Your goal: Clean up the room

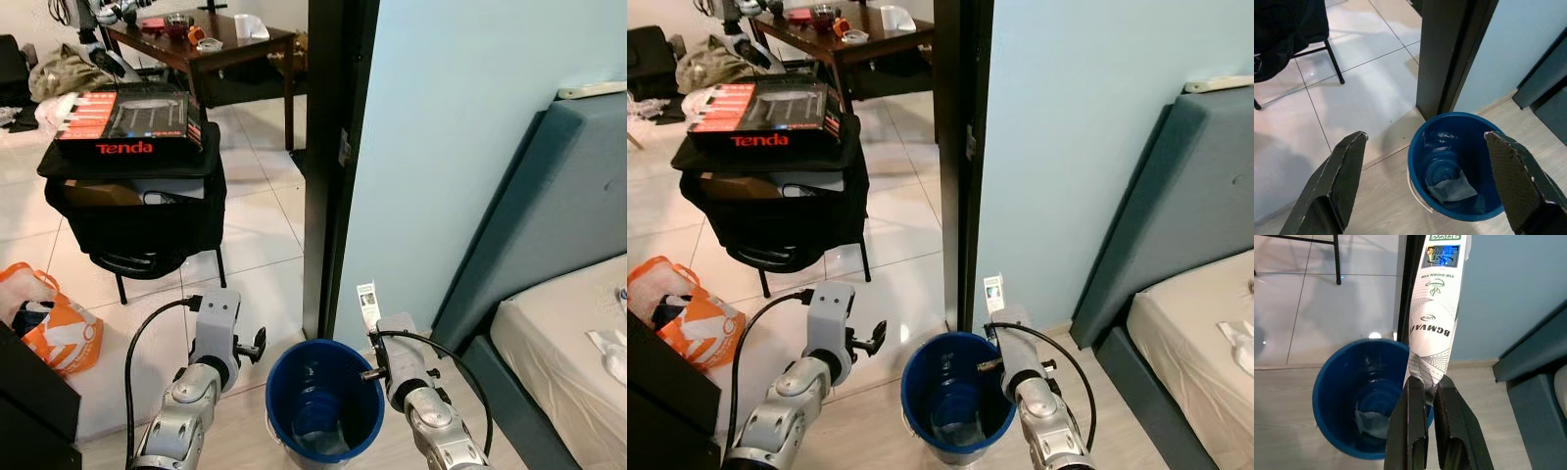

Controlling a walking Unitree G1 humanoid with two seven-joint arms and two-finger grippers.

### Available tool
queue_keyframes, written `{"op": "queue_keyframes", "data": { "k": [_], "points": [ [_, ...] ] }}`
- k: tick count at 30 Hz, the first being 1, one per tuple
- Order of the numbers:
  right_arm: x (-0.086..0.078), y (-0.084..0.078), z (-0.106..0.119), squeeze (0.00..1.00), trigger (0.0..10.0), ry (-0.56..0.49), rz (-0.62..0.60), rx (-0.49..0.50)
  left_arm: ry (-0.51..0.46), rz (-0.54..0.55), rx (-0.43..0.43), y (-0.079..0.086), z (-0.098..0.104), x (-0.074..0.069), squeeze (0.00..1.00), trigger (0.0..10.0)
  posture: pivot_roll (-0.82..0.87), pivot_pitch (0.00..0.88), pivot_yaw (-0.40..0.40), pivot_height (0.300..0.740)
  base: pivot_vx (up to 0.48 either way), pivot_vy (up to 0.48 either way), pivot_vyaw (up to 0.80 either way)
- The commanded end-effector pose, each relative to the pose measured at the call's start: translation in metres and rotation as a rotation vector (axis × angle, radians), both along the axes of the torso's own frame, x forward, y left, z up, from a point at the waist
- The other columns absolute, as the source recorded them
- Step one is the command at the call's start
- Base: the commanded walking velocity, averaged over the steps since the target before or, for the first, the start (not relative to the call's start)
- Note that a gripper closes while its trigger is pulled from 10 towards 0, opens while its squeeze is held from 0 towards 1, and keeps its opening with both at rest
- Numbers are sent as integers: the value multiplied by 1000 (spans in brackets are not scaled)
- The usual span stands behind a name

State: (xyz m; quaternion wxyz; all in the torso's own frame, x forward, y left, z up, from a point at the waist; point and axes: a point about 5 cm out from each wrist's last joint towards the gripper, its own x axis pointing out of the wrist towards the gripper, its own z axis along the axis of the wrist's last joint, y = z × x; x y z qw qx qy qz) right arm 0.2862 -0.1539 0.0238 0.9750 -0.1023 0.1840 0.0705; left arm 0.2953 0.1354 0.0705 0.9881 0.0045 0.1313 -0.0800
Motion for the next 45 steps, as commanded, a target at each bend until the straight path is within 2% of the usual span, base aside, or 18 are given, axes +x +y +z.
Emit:
{"op": "queue_keyframes", "data": {
  "k": [1,11,15,27,36,41,45],
  "points": [
    [-2,3,-1,0,10000,0,9,15,18,-7,7,-1,-5,-3,0,10000,12,111,-14,732,0,0,0],
    [-1,7,1,0,10000,-13,42,11,26,24,25,2,-8,-5,0,10000,12,110,-17,732,0,0,0],
    [0,11,2,0,10000,-21,90,-17,21,42,28,2,-8,-5,0,10000,11,113,-21,732,0,0,800],
    [-1,12,2,0,10000,-20,101,-1,19,68,20,4,-8,-5,0,10000,12,121,-26,732,0,0,800],
    [-1,12,3,0,10000,-25,102,-3,18,64,29,4,-7,-5,0,10000,16,125,-26,732,0,0,413],
    [-1,12,3,0,10000,-28,79,28,26,56,75,4,-7,-4,0,10000,16,128,-20,732,0,0,0],
    [-1,12,3,0,10000,-28,79,29,34,62,78,5,-8,-4,0,10000,16,127,-18,732,0,-288,0]
  ]
}}
